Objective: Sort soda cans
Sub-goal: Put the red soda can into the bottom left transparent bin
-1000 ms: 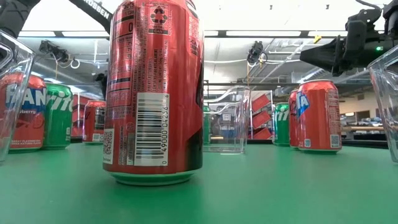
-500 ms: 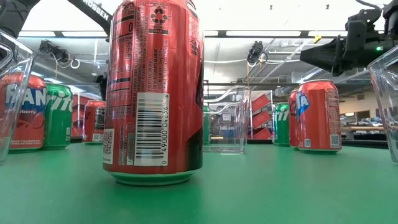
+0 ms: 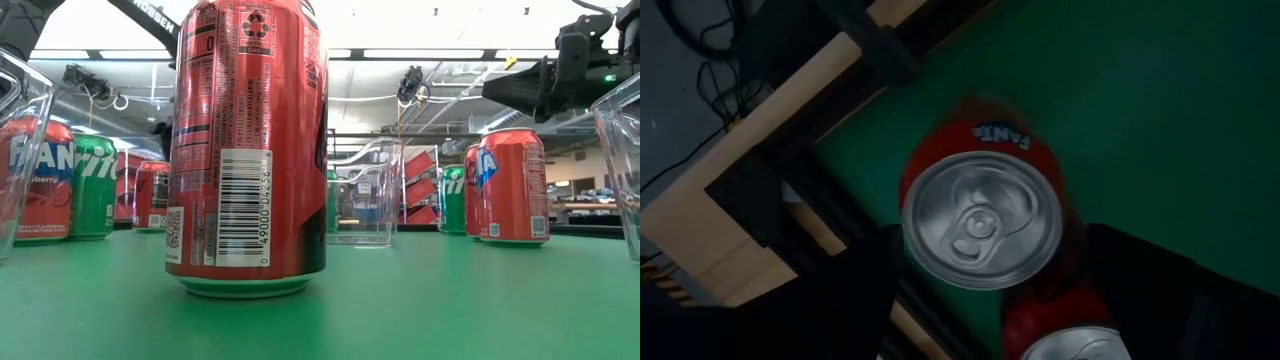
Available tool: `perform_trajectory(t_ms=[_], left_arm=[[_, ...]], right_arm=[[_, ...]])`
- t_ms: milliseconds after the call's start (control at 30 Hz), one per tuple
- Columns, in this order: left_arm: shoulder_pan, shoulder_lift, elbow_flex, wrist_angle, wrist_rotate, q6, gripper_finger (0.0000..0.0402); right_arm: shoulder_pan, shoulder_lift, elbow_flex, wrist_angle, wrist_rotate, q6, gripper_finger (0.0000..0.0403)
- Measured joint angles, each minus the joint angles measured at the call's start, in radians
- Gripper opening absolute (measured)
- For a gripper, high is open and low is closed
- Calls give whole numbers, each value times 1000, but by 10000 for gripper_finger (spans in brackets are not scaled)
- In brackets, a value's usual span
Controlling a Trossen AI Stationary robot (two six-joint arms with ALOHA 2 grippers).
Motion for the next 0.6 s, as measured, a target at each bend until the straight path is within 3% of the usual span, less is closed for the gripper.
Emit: perform_trajectory(t_ms=[600], left_arm=[[9,64,2,10,23,1,319]], right_arm=[[0,0,0,0,0,0,124]])
